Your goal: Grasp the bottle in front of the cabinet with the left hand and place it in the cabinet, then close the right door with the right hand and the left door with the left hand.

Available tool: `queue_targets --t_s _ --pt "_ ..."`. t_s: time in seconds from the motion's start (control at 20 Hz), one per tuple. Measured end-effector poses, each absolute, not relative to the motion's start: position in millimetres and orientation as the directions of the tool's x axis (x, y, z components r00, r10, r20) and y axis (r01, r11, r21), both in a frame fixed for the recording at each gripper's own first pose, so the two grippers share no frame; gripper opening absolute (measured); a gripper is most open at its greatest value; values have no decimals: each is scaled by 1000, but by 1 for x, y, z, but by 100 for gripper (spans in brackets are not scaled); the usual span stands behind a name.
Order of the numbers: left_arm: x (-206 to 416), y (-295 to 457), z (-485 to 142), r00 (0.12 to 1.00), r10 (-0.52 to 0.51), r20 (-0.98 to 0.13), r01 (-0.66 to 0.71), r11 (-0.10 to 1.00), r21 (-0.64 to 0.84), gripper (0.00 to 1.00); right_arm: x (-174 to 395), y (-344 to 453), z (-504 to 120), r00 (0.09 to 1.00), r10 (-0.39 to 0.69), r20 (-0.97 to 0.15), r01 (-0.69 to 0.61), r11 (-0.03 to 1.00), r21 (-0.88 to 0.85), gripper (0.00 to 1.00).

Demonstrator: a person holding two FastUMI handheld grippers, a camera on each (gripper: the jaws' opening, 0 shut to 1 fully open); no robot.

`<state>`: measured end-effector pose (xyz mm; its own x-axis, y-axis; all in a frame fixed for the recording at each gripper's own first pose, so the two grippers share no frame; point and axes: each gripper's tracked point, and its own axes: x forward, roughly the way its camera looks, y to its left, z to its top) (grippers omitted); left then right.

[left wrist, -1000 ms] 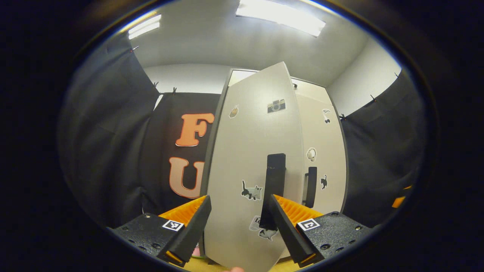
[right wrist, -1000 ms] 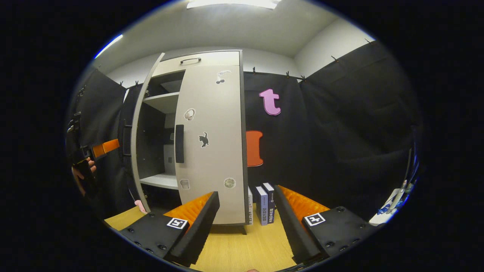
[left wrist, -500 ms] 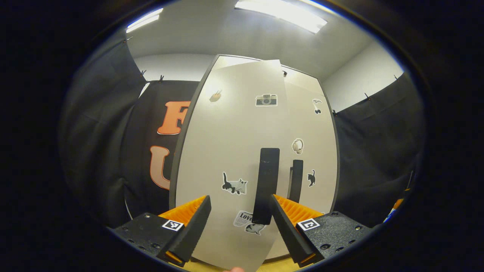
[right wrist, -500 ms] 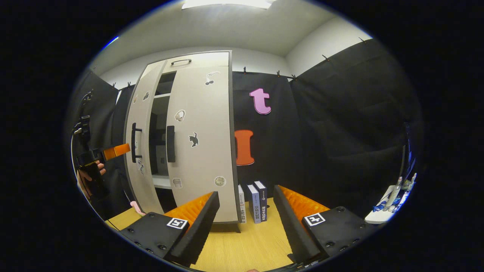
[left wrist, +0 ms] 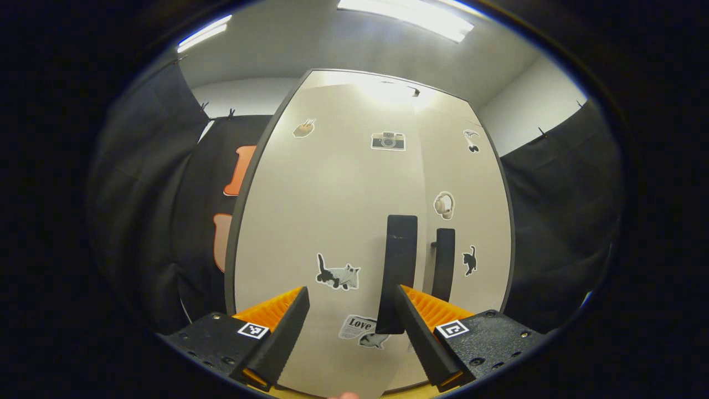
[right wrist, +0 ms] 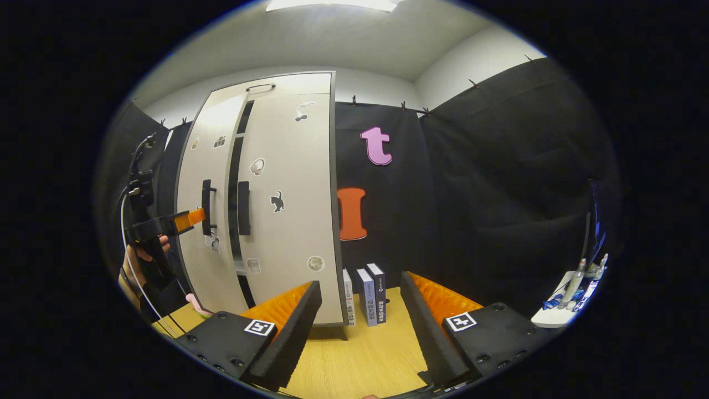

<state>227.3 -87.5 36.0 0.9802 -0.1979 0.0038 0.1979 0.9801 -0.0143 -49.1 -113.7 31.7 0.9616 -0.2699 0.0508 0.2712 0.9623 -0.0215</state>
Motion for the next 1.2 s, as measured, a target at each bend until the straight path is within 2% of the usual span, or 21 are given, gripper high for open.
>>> queue_targets --t_s 0.35,0.7,0.95,1.2 --pt "225 -89 31 979 -203 -3 203 978 -48 94 -56 -105 32 962 -271 41 272 962 -29 96" --pt "214 -85 39 977 -211 -7 209 971 -114 94 -44 -79 31 980 -198 34 200 979 -38 96" --pt "147 -56 50 981 -194 -2 192 974 -121 94 -24 -48 23 995 -101 25 101 995 2 96" --pt "81 -24 44 989 -151 -8 150 987 -64 94 -15 -17 8 1000 -17 10 17 1000 1 96"
